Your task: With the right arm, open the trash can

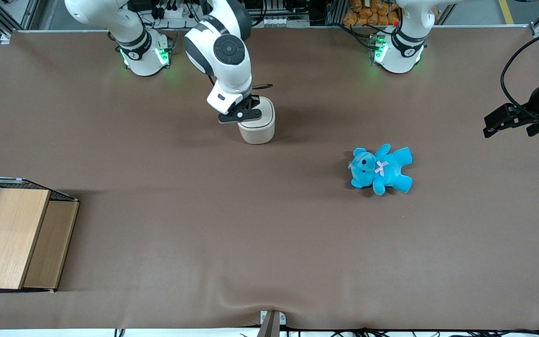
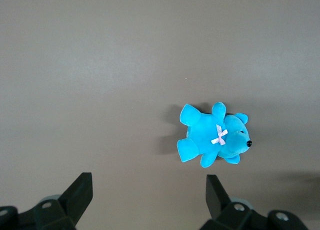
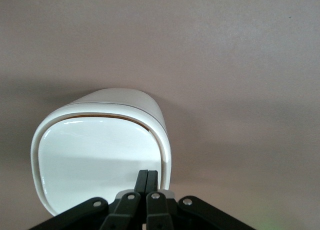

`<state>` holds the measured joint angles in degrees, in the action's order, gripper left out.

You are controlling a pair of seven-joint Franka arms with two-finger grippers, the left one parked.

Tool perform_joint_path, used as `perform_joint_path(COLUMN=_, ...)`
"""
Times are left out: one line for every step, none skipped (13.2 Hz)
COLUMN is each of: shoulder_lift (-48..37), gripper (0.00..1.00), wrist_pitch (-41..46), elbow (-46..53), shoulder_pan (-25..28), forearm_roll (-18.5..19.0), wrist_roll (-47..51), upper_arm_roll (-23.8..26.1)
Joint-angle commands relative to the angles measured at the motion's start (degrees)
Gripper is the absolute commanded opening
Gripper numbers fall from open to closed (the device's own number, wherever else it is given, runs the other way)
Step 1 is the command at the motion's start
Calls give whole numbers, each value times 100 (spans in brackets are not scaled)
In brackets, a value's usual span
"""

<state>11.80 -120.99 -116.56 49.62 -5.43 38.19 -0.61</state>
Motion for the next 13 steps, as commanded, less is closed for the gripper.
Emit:
perform_joint_path(shoulder_lift=94, gripper=0, wrist_pitch=-188, elbow=-51, shoulder_pan=83, forearm_roll=94, wrist_roll=74, upper_arm_roll=-36)
perform_joint_path(shoulder_lift=146, gripper=0, wrist_pitch=-223, elbow=-51, shoulder_pan=92, forearm_roll=94, wrist_roll=74, upper_arm_roll=-27)
perform_joint_path(shoulder_lift=182, gripper=0, wrist_pitch=-267, elbow=-51, shoulder_pan=127, forearm_roll=94, wrist_roll=83, upper_arm_roll=-35)
perform_joint_path(shoulder_lift=243, gripper=0, wrist_pitch=-311, elbow=-51, shoulder_pan=144, forearm_roll=94, wrist_roll=126, upper_arm_roll=-36)
perform_joint_path(shoulder_lift=269, gripper=0, wrist_pitch=-329, elbow=-51, shoulder_pan=162, forearm_roll=103, wrist_roll=144, upper_arm_roll=-36)
perform_joint_path(shoulder_lift=305, gripper=0, wrist_pitch=-338, elbow=-51, shoulder_pan=162, forearm_roll=121, wrist_roll=144, upper_arm_roll=-36)
perform_joint_path(shoulder_lift=331, gripper=0, wrist_pitch=-408, elbow=-59, shoulder_pan=180, forearm_roll=121, wrist_roll=162, upper_arm_roll=-36)
perform_joint_path(shoulder_lift=375, gripper=0, wrist_pitch=-495, elbow=-85, shoulder_pan=188, forearm_roll=121, wrist_roll=240, upper_arm_roll=-36)
perform_joint_path(shoulder_lift=384, gripper=0, wrist_pitch=-470, elbow=-68, shoulder_pan=171, forearm_roll=121, wrist_roll=250, upper_arm_roll=-36)
perform_joint_path(shoulder_lift=341, gripper=0, wrist_pitch=-383, elbow=-16, shoulder_pan=154, forearm_roll=121, wrist_roll=250, upper_arm_roll=-36)
perform_joint_path(shoulder_lift=314, gripper=0, wrist_pitch=-77, elbow=150, shoulder_pan=145, forearm_roll=112, wrist_roll=259, upper_arm_roll=-36)
perform_joint_path(shoulder_lift=314, gripper=0, wrist_pitch=404, elbow=500, shoulder_pan=119, forearm_roll=77, wrist_roll=267, upper_arm_roll=-44)
perform_joint_path(shoulder_lift=314, gripper=0, wrist_pitch=853, elbow=842, shoulder_pan=101, forearm_roll=25, wrist_roll=276, upper_arm_roll=-44)
